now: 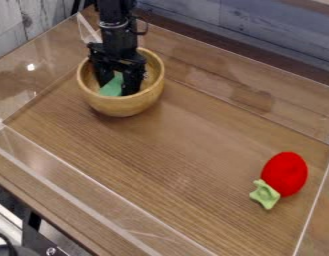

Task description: Put the green block in the brown bowl

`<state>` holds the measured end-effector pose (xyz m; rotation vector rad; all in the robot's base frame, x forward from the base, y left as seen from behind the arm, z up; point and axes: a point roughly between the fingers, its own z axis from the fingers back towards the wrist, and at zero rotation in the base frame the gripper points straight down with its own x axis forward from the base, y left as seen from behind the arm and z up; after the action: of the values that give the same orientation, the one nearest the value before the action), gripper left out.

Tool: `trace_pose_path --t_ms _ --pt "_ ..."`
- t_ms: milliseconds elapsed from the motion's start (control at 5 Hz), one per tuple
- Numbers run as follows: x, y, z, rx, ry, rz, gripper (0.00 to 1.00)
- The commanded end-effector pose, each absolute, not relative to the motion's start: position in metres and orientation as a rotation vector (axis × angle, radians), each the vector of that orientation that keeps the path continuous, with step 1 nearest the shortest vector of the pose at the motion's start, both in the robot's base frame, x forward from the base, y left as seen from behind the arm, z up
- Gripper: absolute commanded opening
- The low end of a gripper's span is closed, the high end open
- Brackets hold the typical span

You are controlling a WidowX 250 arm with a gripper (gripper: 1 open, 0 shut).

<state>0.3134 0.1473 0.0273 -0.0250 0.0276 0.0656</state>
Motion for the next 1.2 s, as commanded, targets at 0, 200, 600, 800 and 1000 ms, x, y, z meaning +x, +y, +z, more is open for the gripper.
trace_pose_path --t_ms 0,200,600,800,1000 --pt "0.315 0.155 0.052 -0.021 -0.020 0.093 1.00" --pt "0.312 0.154 0.055 -0.035 -0.015 0.102 1.00" --pt "0.308 0.152 0.059 -0.060 -0.003 0.119 1.00" --pt "0.307 0.151 0.060 -0.069 0.003 0.127 1.00" --pt "0.306 0.150 0.062 -0.078 0.008 0.133 1.00"
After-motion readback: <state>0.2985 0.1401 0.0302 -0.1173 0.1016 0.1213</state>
